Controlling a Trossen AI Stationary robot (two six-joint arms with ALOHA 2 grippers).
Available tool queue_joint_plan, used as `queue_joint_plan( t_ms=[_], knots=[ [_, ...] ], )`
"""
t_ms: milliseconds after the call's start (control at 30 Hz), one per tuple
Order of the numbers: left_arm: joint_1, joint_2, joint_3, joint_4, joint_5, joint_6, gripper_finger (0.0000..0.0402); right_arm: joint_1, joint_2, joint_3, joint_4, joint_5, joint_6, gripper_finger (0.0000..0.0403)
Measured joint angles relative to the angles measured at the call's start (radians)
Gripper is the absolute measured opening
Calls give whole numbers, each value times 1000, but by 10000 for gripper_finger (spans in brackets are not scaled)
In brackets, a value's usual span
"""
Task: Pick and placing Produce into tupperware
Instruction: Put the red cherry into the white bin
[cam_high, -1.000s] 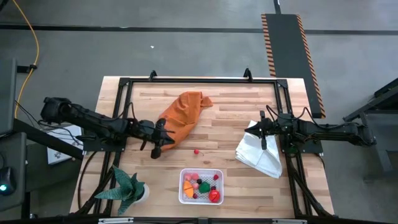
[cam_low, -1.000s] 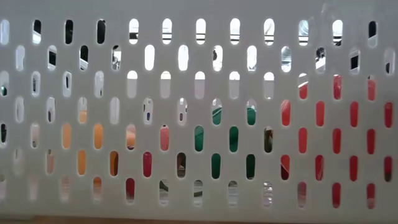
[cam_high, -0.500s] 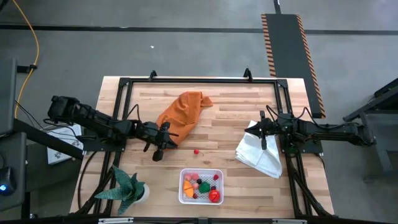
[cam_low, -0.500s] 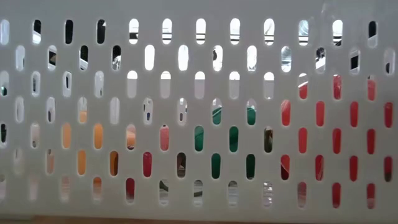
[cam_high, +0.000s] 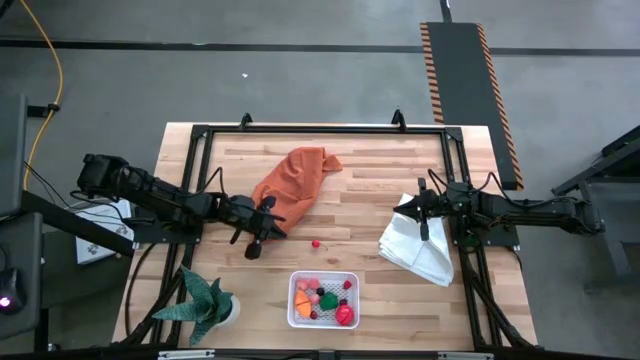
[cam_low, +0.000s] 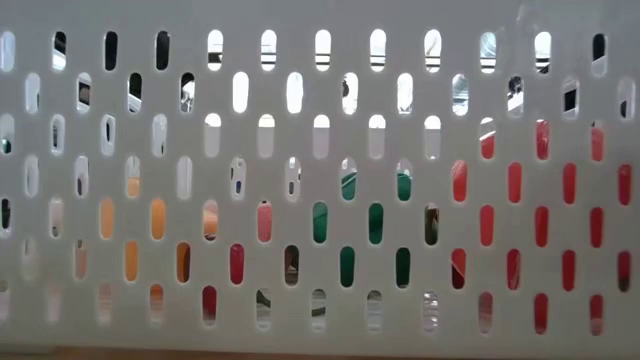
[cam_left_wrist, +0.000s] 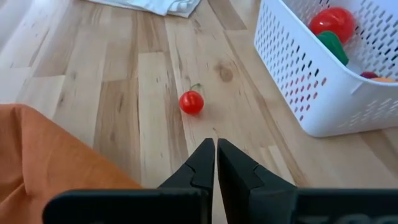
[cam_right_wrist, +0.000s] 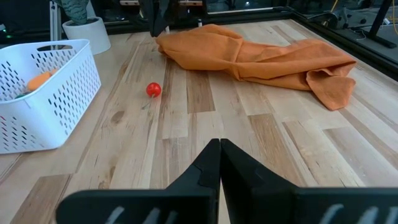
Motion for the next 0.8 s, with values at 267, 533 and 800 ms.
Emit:
queue_joint_plan(
  t_ms=[267, 533, 800],
  knots=[
    [1, 67, 0, 62, 10, 28, 10, 0, 0, 0, 0, 0, 0, 0],
    [1, 135, 0, 160, 25, 22, 39, 0, 0, 0, 0, 0, 0, 0],
    [1, 144, 0, 181, 18, 25, 127, 0, 0, 0, 0, 0, 0, 0]
  ],
)
